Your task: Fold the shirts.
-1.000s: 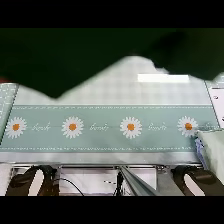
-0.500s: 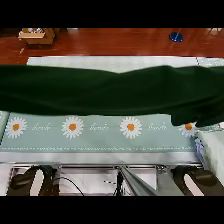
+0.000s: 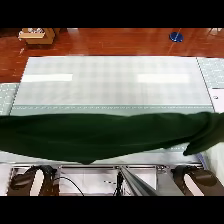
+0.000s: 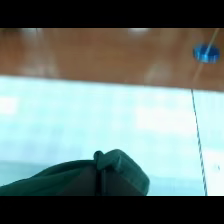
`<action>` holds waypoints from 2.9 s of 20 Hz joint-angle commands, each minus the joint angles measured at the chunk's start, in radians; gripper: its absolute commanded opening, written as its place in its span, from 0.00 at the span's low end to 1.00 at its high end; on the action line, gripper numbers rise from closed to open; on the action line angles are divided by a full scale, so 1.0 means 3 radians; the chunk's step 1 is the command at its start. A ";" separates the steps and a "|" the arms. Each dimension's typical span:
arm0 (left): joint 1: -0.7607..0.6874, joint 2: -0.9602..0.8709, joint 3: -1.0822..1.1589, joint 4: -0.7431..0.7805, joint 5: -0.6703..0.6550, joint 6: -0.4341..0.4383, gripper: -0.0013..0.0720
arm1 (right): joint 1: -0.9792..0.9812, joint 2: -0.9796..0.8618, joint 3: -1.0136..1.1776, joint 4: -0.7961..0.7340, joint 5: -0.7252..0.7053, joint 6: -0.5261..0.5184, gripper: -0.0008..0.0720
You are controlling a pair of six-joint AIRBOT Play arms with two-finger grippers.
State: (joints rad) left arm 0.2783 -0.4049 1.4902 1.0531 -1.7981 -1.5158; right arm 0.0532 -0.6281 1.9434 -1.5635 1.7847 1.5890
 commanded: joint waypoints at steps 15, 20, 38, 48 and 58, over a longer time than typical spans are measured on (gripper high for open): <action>0.0000 -0.0114 -0.3530 -0.0046 0.1954 0.0697 0.05 | -0.0001 -0.1888 -0.1804 0.0333 -0.1116 -0.0451 0.05; -0.0001 -0.0247 -0.3609 -0.0113 0.3557 0.0739 0.05 | -0.0001 -0.2211 -0.1804 0.0710 -0.1703 -0.0450 0.05; 0.0444 -0.0941 -0.2749 0.0352 0.1286 0.0197 0.90 | -0.0001 -0.2454 -0.1804 0.0848 -0.2043 -0.0547 0.05; -0.0445 -0.1190 -0.3882 -0.0849 0.1958 -0.0004 0.90 | -0.0001 -0.2454 -0.1804 0.0727 -0.2049 -0.0618 0.05; -0.1410 -0.2196 -0.3840 -0.1490 0.3092 0.0014 0.90 | -0.0001 -0.2454 -0.1804 0.0726 -0.2028 -0.0617 0.05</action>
State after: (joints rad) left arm -0.0803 -0.9947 0.3340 0.6930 -0.9962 -1.5368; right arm 0.0532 -1.3640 1.4021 -1.3457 1.1717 1.4036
